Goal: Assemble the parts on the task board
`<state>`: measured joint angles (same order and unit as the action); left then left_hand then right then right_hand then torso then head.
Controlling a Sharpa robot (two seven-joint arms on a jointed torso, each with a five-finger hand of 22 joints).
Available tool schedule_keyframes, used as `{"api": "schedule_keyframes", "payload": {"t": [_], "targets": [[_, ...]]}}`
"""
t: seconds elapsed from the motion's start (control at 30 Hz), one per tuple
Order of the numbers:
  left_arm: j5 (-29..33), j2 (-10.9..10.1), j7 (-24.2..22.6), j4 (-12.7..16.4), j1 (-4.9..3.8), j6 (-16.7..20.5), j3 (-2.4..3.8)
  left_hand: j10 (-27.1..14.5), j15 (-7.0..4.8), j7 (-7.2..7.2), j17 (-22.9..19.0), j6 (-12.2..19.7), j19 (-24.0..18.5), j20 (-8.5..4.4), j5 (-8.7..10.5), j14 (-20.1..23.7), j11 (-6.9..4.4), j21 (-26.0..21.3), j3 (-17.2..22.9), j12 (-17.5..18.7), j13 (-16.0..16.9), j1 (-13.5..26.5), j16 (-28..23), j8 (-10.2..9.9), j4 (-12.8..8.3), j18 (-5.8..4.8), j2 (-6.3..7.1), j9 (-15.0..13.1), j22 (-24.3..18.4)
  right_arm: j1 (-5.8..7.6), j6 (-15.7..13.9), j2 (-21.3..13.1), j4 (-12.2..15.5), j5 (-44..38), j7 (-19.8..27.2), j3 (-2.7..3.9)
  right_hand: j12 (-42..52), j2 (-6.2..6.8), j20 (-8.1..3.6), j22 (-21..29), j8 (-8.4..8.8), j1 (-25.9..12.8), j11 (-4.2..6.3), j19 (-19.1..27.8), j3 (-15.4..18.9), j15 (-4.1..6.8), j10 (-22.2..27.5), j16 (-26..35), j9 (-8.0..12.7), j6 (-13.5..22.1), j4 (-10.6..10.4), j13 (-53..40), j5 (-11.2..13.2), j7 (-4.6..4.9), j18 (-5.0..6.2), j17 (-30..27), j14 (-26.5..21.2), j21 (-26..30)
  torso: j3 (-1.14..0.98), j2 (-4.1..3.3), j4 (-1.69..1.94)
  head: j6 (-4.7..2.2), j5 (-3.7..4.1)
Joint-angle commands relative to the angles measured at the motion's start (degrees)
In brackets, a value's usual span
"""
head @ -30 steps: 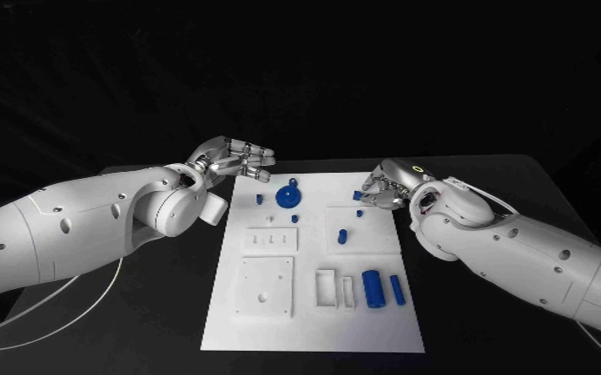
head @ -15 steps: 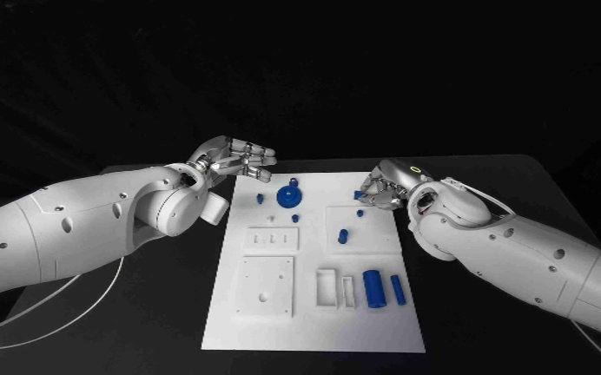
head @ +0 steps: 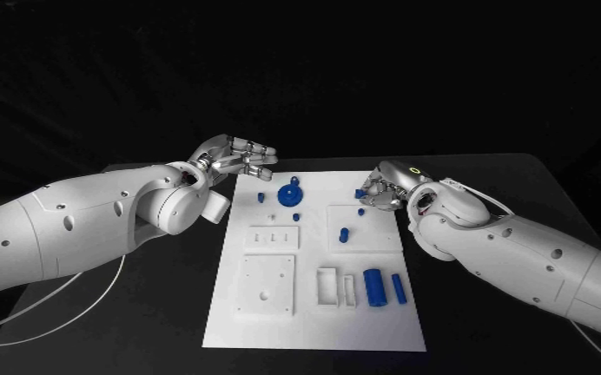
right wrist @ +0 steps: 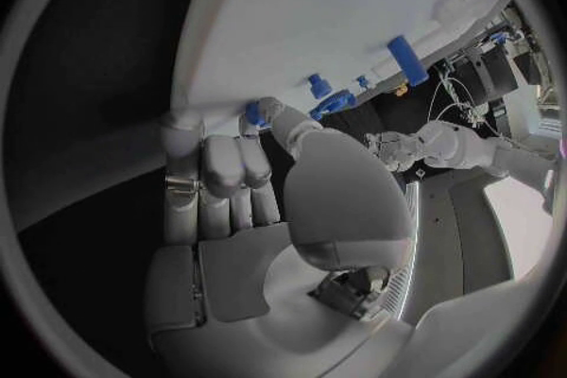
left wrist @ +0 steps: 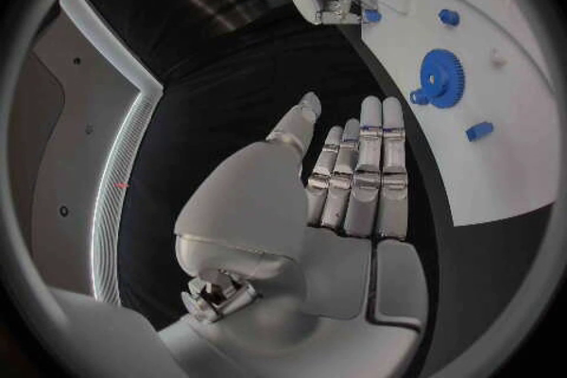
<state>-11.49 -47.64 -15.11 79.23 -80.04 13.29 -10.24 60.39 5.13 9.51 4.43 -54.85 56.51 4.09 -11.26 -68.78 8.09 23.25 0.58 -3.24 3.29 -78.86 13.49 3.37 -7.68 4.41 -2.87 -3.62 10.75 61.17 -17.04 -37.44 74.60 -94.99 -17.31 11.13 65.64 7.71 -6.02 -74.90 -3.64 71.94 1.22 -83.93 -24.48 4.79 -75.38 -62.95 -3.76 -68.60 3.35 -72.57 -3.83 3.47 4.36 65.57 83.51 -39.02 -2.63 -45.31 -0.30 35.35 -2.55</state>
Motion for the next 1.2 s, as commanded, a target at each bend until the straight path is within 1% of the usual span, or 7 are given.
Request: {"api": "schedule_keyframes", "payload": {"t": [0.03, 0.3, 0.5, 0.67, 0.9, 1.03, 1.2], "targets": [[-0.16, 0.14, -0.33, 0.11, -0.02, -0.79, 0.04, -0.39, -0.1, -0.05, -0.09, 0.46, -0.32, -0.1, -0.2, 0.33, 0.1, 0.31, -0.05, -0.2, 0.08, 0.2, -0.36, 0.14, -0.26, 0.13, 0.05, -0.02, 0.09, -0.06, 1.06, 0.17, -0.16, -0.18, 0.71, -0.09, 0.18, -0.29, -0.19, -4.05, 0.05, 0.3, 0.08, -2.98, -0.36, 0.23, -0.09, -0.13, -0.07, -0.49, 0.44, 0.03, -0.21, 0.09, -0.05, -0.04, -0.09, 0.33, -0.05, -0.01, 0.02, 0.06, -0.07], [-0.18, 0.05, -0.29, 0.24, -0.02, -0.78, 0.04, -0.32, -0.11, -0.06, -0.09, 0.39, -0.62, -0.09, -0.21, 0.32, 0.08, 0.68, 0.03, -0.21, 0.08, 0.41, -0.38, 0.15, -0.57, 0.15, -0.08, -0.03, 0.45, -0.07, 0.31, 0.28, -0.43, -0.19, 1.01, -0.25, 0.27, -1.49, -0.25, -4.21, 0.03, -0.03, 0.15, -3.03, -2.08, 0.29, -0.12, -0.12, -0.11, -0.95, 1.34, -0.04, 0.52, 0.0, -0.07, -0.02, -0.1, 0.38, -0.04, 0.01, -0.04, 0.22, -0.18], [-0.19, 0.04, -0.27, 0.26, -0.02, -0.81, 0.04, -0.32, -0.11, -0.06, -0.09, 0.39, -0.62, -0.09, -0.21, 0.32, 0.08, 0.68, 0.03, -0.21, 0.08, 0.41, -0.38, 0.15, -0.57, 0.15, -0.08, -0.03, 0.45, -0.07, -0.33, 0.23, -0.48, -0.22, 1.05, -0.28, 0.14, -3.13, -0.48, -4.18, -0.04, -1.3, 0.42, -3.05, -3.64, 0.51, -0.13, -0.06, -0.17, -1.15, -0.07, 0.01, 0.98, -0.34, -0.2, 0.01, -0.12, 0.51, 0.01, 0.06, -0.05, 0.27, -0.22], [-0.2, 0.01, -0.25, 0.25, -0.02, -0.83, 0.04, -0.32, -0.11, -0.06, -0.09, 0.39, -0.62, -0.09, -0.21, 0.32, 0.08, 0.68, 0.03, -0.21, 0.08, 0.41, -0.38, 0.15, -0.57, 0.15, -0.08, -0.03, 0.45, -0.07, -0.96, 0.12, -0.46, -0.4, 1.09, -0.29, 0.02, -4.11, -0.67, -4.21, -0.06, -1.18, 0.55, -3.06, -5.62, 0.62, -0.19, 0.01, -0.25, -1.91, 0.98, -0.01, 1.04, -0.4, -0.39, 0.09, -0.12, 0.49, -0.01, 0.05, -0.03, 0.27, -0.23], [-0.48, 0.08, -0.19, 0.18, -0.02, -0.87, 0.04, -0.16, -0.04, -0.08, -0.11, 0.38, -0.78, -0.01, -0.11, 0.46, 0.06, 0.59, -0.1, -0.22, 0.08, 0.65, -0.44, 0.15, -0.41, 0.06, 0.04, -0.03, 0.42, -0.07, -3.28, 0.01, -0.38, -0.82, 1.18, -0.29, -0.32, -4.33, -0.79, -4.14, -0.12, -1.91, 0.88, -3.03, -5.93, 0.73, -0.15, 0.3, -0.37, -3.12, 2.29, 0.06, 1.02, -0.72, -0.53, 0.05, -0.12, 0.84, 0.02, 0.06, -0.02, 0.27, -0.22], [-1.03, 0.14, 0.13, -0.02, -0.02, -0.71, 0.04, 0.64, -0.01, -0.12, -0.1, 0.4, -0.94, 0.07, 0.03, 0.71, -0.1, 0.22, -0.3, -0.22, 0.07, 0.86, -0.53, 0.16, -0.15, -0.07, 0.19, -0.04, 0.21, -0.07, -5.07, -0.24, -0.14, -0.96, 1.68, -0.29, -0.41, -4.45, -0.89, -4.13, -0.07, -1.92, 0.98, -3.06, -5.87, 0.83, -0.2, 0.36, -0.32, -3.37, 2.69, 0.03, 1.04, -0.77, -0.59, 0.1, -0.1, 0.86, 0.02, 0.02, -0.09, 0.04, -0.22], [-1.54, 0.22, 1.36, -0.19, -0.03, -0.49, 0.05, 4.08, -0.61, -0.42, 0.15, -0.25, -0.04, -0.38, 0.45, -0.25, -1.08, 0.23, -0.38, -0.36, 0.05, 1.73, 0.08, 0.2, 0.59, -0.22, 0.06, -0.08, 0.13, -0.07, -7.65, -0.74, 0.51, -1.09, 3.25, -0.29, -0.52, -4.4, -1.0, -4.15, -0.08, -1.73, 1.06, -3.08, -5.78, 0.9, -0.24, 0.42, -0.29, -3.54, 2.75, 0.03, 1.06, -0.8, -0.63, 0.17, -0.1, 0.82, -0.12, 0.14, -0.2, -0.05, -0.31]]}}
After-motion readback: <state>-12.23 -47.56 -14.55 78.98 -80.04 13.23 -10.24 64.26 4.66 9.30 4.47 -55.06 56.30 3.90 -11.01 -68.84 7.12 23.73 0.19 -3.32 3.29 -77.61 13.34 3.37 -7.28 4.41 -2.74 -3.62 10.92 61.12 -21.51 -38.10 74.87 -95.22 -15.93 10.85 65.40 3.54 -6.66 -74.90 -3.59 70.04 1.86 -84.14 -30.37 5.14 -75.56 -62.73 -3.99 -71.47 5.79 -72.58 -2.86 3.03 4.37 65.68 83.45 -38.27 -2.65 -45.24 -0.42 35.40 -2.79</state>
